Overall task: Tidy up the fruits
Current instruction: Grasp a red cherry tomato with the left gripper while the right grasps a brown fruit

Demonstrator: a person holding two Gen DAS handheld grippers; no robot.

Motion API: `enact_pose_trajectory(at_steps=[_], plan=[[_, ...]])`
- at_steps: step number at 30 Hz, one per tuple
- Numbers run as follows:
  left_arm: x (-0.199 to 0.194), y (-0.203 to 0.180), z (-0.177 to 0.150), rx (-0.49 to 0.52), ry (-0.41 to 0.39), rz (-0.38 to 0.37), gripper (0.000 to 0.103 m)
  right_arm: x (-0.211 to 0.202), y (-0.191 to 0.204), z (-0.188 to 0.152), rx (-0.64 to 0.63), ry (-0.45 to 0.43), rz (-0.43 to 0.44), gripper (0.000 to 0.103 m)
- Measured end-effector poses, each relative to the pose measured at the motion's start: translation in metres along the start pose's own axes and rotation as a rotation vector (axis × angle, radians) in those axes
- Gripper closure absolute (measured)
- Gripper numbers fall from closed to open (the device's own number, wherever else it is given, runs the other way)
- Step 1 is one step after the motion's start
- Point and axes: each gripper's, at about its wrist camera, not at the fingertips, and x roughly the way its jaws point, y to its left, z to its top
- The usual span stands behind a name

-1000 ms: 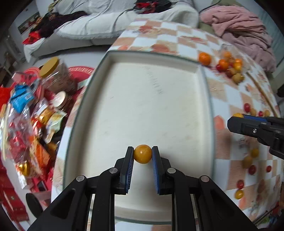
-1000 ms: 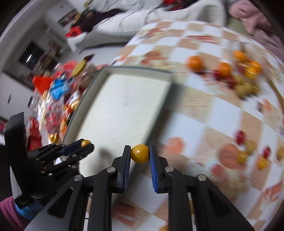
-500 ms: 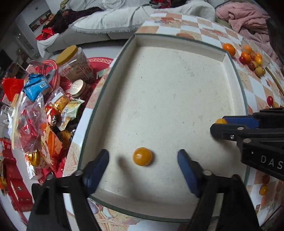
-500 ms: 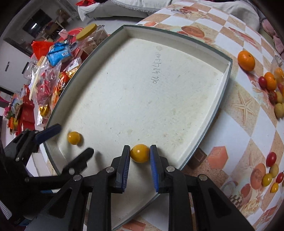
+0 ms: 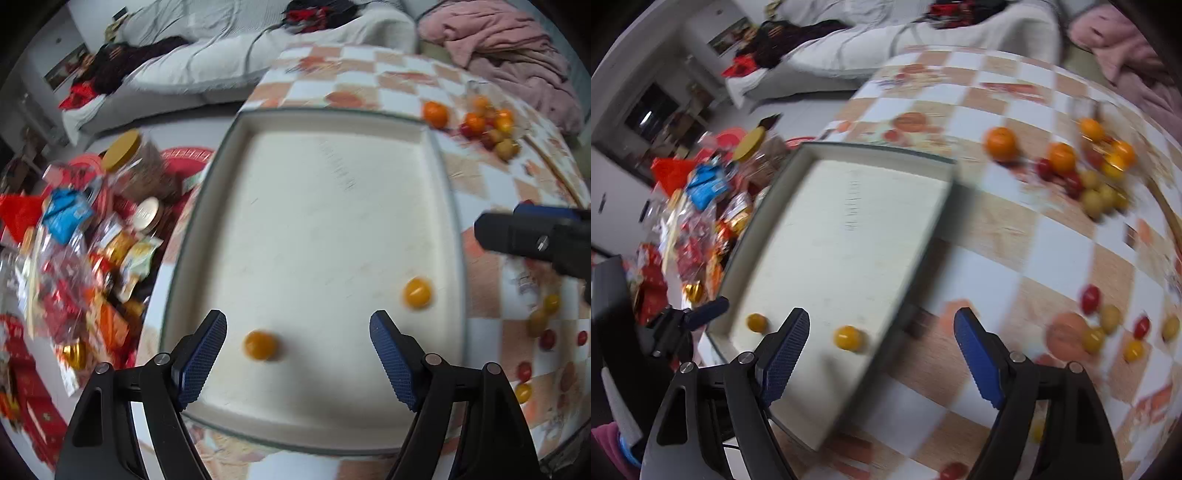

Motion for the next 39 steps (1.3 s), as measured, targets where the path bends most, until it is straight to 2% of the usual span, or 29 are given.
enact_pose_trajectory(at_steps=[8,13,16,20,27,37,39], plan=[[-0.016,-0.100,0.039,0.184,-0.062,-0.144,0.022,-0.034,-0.110,-0.049,0.252,0.002,-0.171,0.020],[0.003,-0.164,0.048,0.295,-0.054,-0.189,0.022,-0.046,-0.166,-0.080,0.375,0.012,-0.248,0.020],[0.021,-0.191,0.055,0.332,-0.055,-0.192,0.022,-0.051,-0.184,-0.091,0.401,0.008,-0.288,0.020],[0.033,-0.207,0.064,0.325,-0.061,-0.199,0.022,-0.053,-0.205,-0.096,0.423,0.002,-0.323,0.020],[0.049,-0.224,0.078,0.335,-0.069,-0.209,0.022,-0.049,-0.225,-0.094,0.408,-0.010,-0.335,0.020],[0.059,-0.241,0.093,0.302,-0.072,-0.200,0.022,-0.043,-0.251,-0.059,0.361,-0.054,-0.369,0.020],[0.061,-0.243,0.093,0.298,-0.072,-0.187,0.022,-0.042,-0.254,-0.053,0.357,-0.056,-0.373,0.025]])
